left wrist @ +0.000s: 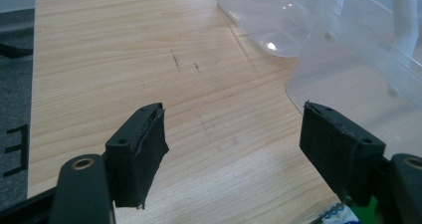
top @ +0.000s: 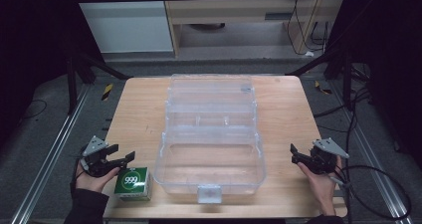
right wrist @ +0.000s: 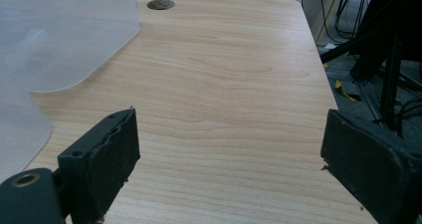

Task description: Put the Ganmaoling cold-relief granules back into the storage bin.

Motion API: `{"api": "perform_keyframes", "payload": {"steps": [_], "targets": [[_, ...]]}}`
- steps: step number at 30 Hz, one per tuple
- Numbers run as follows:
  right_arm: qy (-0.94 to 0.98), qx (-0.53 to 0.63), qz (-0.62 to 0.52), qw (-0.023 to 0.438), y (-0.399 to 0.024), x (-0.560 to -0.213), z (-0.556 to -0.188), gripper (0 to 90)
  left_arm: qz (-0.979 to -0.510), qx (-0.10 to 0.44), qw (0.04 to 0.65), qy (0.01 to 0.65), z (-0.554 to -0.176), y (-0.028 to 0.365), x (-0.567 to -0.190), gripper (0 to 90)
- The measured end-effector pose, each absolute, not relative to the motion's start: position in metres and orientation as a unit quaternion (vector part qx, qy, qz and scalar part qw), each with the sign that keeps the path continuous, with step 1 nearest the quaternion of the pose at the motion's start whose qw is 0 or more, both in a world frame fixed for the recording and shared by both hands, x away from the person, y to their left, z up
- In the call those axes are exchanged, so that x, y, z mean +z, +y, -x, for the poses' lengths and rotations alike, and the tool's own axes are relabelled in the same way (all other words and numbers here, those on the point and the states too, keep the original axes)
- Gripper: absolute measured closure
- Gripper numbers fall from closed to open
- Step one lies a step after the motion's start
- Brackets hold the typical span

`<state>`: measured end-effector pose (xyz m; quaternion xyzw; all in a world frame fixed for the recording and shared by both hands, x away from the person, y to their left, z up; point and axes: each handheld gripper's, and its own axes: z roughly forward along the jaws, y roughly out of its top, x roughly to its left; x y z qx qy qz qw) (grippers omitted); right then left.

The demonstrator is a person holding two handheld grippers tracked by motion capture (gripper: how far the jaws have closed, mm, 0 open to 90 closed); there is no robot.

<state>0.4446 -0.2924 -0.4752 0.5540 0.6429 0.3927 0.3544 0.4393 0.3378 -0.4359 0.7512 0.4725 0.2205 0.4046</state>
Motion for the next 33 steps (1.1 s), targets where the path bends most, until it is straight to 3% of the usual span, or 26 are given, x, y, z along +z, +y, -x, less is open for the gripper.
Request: {"api": "perform_keyframes", "payload": {"steps": [33], "targets": [[0.670,0.381,-0.535,0.346,-0.290,-0.478,-0.445,6.4,-0.865,0.126,0.377,0.305,-0.425,0.352,-0.386,18.2]]}}
